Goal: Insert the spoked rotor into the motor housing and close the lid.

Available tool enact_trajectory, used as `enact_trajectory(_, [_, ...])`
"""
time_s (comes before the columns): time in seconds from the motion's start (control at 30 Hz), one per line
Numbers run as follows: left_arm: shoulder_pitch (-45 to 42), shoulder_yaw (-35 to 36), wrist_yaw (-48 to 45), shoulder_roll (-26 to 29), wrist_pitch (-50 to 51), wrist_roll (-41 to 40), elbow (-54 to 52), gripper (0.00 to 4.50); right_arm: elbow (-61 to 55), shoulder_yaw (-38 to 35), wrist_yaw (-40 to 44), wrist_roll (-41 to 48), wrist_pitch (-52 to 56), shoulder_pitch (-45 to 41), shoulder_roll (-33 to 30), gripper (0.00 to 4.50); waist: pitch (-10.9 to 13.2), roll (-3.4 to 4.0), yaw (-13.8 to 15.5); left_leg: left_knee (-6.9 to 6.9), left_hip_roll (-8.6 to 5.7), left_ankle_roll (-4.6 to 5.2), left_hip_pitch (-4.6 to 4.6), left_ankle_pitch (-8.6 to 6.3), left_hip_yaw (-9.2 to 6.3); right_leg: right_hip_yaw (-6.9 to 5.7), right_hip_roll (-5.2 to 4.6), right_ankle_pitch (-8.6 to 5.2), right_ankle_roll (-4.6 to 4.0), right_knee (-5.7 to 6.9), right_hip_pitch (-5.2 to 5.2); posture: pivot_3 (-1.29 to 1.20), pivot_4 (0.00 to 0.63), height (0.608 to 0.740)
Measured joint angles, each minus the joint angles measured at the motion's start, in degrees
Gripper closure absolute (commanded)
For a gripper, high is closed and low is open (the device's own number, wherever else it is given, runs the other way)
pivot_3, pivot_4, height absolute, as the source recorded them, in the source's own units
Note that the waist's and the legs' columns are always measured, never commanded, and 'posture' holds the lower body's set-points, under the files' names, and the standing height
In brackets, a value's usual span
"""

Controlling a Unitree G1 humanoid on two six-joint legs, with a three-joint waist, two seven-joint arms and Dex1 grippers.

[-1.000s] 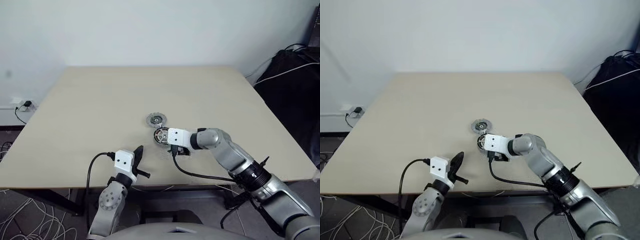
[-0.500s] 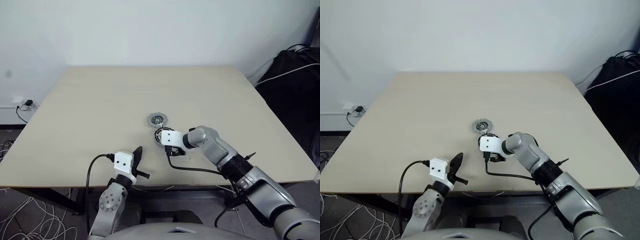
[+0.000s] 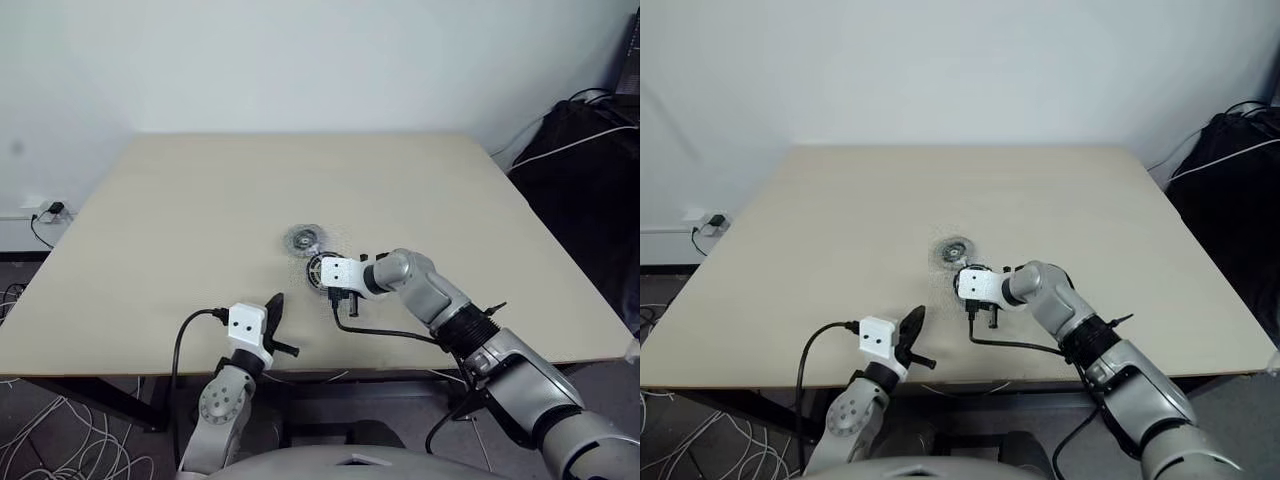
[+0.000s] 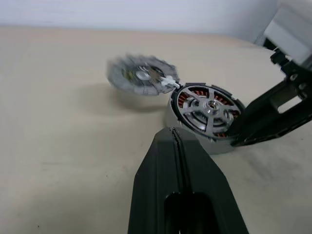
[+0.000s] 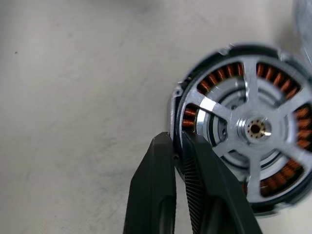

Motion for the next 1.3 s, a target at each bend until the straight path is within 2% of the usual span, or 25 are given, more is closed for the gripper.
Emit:
enact_trajectory(0.17, [0.0,-0.5,0.0,0.0,1.2,0.0,-0.4,4.5,-0.3,-0.9,-0.1,0.5,0.5,0.5,0.0,4.47,0.0,0.0,0.0,0.02,0.0,0.0,-0.01,0.0,0.0,-0.01,0.0,0.0,0.0,0.02,-0.01,0.0,0.0,0.74])
enact_trajectory(0.33, [0.1,-0.9,0.1,-0.2,1.4,0.0,-0.5,4.5,-5.4,-4.8,0.5,3.2,7.8,3.7,-0.9,4.47,0.0,0.0,0.8,0.03,0.0,0.0,-0.12,0.0,0.0,-0.01,-0.01,-0.01,-0.02,-0.06,-0.08,0.0,0.0,0.74])
enact_trajectory(0.57, [1.6,-1.6,0.4,-1.1,2.1,-0.1,-1.0,4.5,-25.6,-9.4,0.8,6.9,28.4,13.1,-5.8,4.47,0.0,0.05,2.3,0.15,-0.01,0.12,-0.89,-0.07,-0.03,-0.05,-0.1,-0.03,-0.06,-0.19,-0.66,0.0,0.0,0.74])
enact_trajectory(0.73, [1.9,-1.9,0.2,-1.2,2.2,-0.2,-1.0,4.5,-39.3,-11.0,-1.8,10.5,42.5,19.4,-6.4,4.47,0.0,0.04,2.6,0.16,-0.02,0.16,-0.97,-0.11,-0.02,-0.04,-0.12,-0.05,-0.09,-0.19,-0.73,0.0,0.0,0.74])
enact_trajectory(0.87, [1.6,-1.9,-0.2,-1.1,2.2,-0.3,-0.9,4.5,-44.4,-11.6,-5.7,13.9,53.1,20.5,-2.4,4.47,0.0,0.03,2.2,0.18,-0.01,0.16,-0.94,-0.11,-0.02,-0.04,-0.11,-0.05,-0.07,-0.13,-0.72,0.0,0.0,0.74])
enact_trajectory(1.0, [1.2,-1.9,-1.1,-1.0,2.1,-0.4,0.2,4.5,-43.9,-14.4,-10.2,17.1,59.6,18.9,3.5,4.47,0.0,0.01,1.7,0.21,-0.02,0.16,-0.91,-0.1,-0.02,-0.04,-0.06,-0.01,-0.02,-0.07,-0.71,0.0,0.0,0.74])
enact_trajectory(1.3, [0.8,-0.6,-1.5,-1.0,0.7,-1.2,3.3,4.5,-29.5,-20.1,-24.8,19.2,60.6,13.2,19.7,4.47,-0.2,-0.07,0.1,0.2,-0.02,0.09,-0.67,-0.06,-0.02,0.01,0.01,0.26,0.05,0.17,-0.68,0.0,0.0,0.74])
